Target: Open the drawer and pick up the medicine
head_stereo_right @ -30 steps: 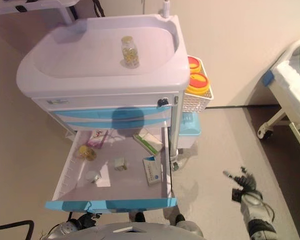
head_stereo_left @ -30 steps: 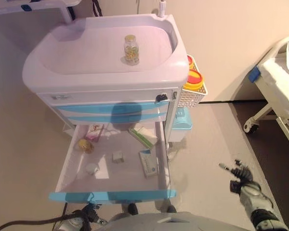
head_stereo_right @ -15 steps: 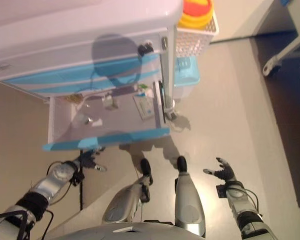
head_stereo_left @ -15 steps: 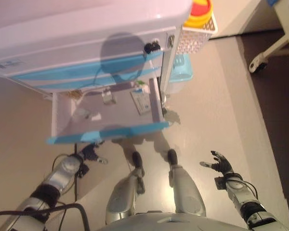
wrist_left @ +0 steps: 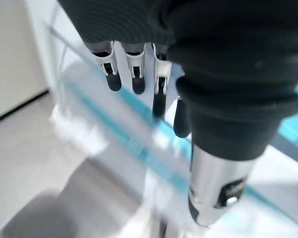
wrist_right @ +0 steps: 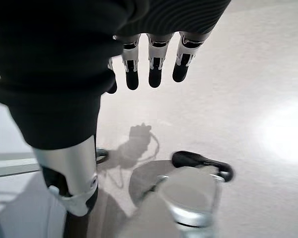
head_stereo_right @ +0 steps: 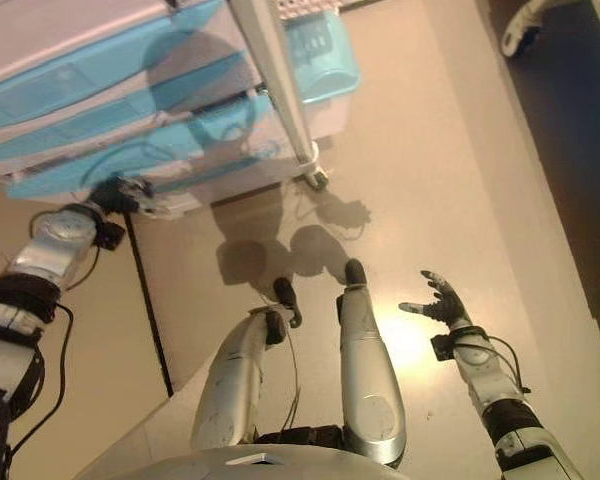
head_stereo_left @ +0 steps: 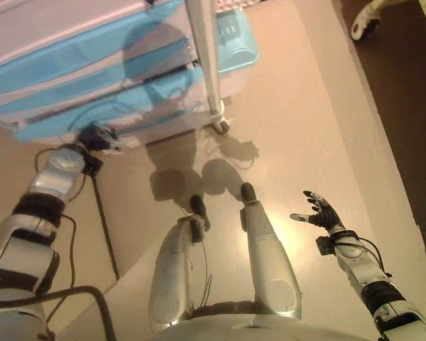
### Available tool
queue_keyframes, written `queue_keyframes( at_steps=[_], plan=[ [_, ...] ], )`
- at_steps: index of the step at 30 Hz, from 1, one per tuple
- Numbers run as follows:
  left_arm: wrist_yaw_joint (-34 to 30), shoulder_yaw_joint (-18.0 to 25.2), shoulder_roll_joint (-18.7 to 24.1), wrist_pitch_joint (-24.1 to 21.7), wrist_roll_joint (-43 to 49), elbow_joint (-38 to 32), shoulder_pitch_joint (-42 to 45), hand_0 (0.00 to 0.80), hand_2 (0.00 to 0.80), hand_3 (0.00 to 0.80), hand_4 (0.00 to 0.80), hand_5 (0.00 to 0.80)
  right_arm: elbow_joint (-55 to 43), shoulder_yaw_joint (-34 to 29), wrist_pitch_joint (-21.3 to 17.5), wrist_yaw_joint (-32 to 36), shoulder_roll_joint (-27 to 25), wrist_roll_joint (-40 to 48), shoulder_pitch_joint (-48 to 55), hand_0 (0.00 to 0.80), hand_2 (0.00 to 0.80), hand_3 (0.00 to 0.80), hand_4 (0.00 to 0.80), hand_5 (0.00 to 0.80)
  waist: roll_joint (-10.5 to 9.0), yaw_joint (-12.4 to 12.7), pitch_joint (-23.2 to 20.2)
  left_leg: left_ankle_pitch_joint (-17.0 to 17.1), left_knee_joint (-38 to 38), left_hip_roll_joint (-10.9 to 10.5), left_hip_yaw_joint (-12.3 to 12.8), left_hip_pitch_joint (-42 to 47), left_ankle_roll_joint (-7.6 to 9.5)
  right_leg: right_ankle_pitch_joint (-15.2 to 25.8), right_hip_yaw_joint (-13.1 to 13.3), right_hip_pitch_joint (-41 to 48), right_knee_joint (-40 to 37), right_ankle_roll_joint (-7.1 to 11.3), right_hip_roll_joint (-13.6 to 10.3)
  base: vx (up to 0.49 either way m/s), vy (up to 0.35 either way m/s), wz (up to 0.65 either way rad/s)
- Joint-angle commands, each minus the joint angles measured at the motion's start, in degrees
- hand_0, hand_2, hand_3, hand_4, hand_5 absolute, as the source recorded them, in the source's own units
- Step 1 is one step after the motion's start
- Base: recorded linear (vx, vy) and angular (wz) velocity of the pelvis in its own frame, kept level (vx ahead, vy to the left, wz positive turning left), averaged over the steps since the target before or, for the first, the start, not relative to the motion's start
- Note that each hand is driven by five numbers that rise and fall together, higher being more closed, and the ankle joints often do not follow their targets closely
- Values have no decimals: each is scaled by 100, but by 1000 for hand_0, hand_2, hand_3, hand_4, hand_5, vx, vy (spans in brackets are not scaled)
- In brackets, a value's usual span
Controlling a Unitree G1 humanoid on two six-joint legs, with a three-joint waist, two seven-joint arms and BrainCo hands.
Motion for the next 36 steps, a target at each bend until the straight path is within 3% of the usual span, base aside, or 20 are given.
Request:
queue_keyframes(
  at_steps=[1, 4, 6, 10, 13, 19, 26, 36],
  plan=[
    [1294, 540, 645, -880, 9, 456, -805, 0, 0, 0, 0, 0, -6, 313, -283, -81, -64, -239, 415, 0, 0, 0, 0, 0, -128, -304, -332, -805, 820, -233, -25, -125, 292, 448, -262, 228, -753, -57, -10, -17, -20, -14],
    [2152, 624, 611, -1158, 274, 532, -919, 0, 0, 0, 0, 0, 212, 415, -387, -164, -8, -330, 412, 0, 0, 0, 0, 0, -172, -301, -361, -810, 750, -247, -28, -95, 277, 458, -225, 221, -785, -56, 26, -42, -42, -8],
    [2288, 688, 559, -1262, 283, 522, -820, 0, 0, 0, 0, 0, 307, 455, -395, -176, 22, -305, 403, 0, 0, 0, 0, 0, -182, -276, -389, -826, 685, -266, -40, -52, 275, 464, -214, 243, -810, -48, 33, -6, -31, 2],
    [1527, 844, 286, -1173, -125, 308, -281, 0, 0, 0, 0, 0, 352, 441, -343, -185, 153, -375, 380, 0, 0, 0, 0, 0, -156, -183, -425, -821, 403, -354, -94, 136, 274, 490, -207, 400, -953, -16, 29, -11, -46, 5],
    [712, 993, -107, -1361, -682, -128, 604, 0, 0, 0, 0, 0, 280, 366, -239, -195, 266, -464, 397, 0, 0, 0, 0, 0, -102, -42, -454, -684, -23, -473, -199, 455, 249, 548, -252, 675, -1203, 36, -24, -4, -63, 1],
    [-103, 1278, -1244, -1767, -1269, -770, 2621, 0, 0, 0, 0, 0, 391, 79, -154, 31, 480, -462, 482, 0, 0, 0, 0, 0, -36, 356, -717, -314, -895, -673, -547, 1188, 167, 619, -503, 1518, -1849, 109, -203, 30, -92, 14],
    [-1173, 1420, -2583, -2032, -1361, -134, 3968, 0, 0, 0, 0, 0, 1203, -226, 27, 631, 786, -280, 601, 0, 0, 0, 0, 0, -45, 758, -1456, 71, -2037, -740, -968, 2172, 17, 616, -851, 2744, -2737, 37, -221, 97, -96, 28],
    [-1332, 1409, -3370, -2046, -822, 1213, 4716, 0, 0, 0, 0, 0, 2613, -609, 311, 898, 1367, -327, 759, 0, 0, 0, 0, 0, -42, 1093, -2369, 327, -2912, -644, -1336, 3019, -113, 611, -1287, 3686, -3393, -75, -96, 58, -57, 30]
  ],
)
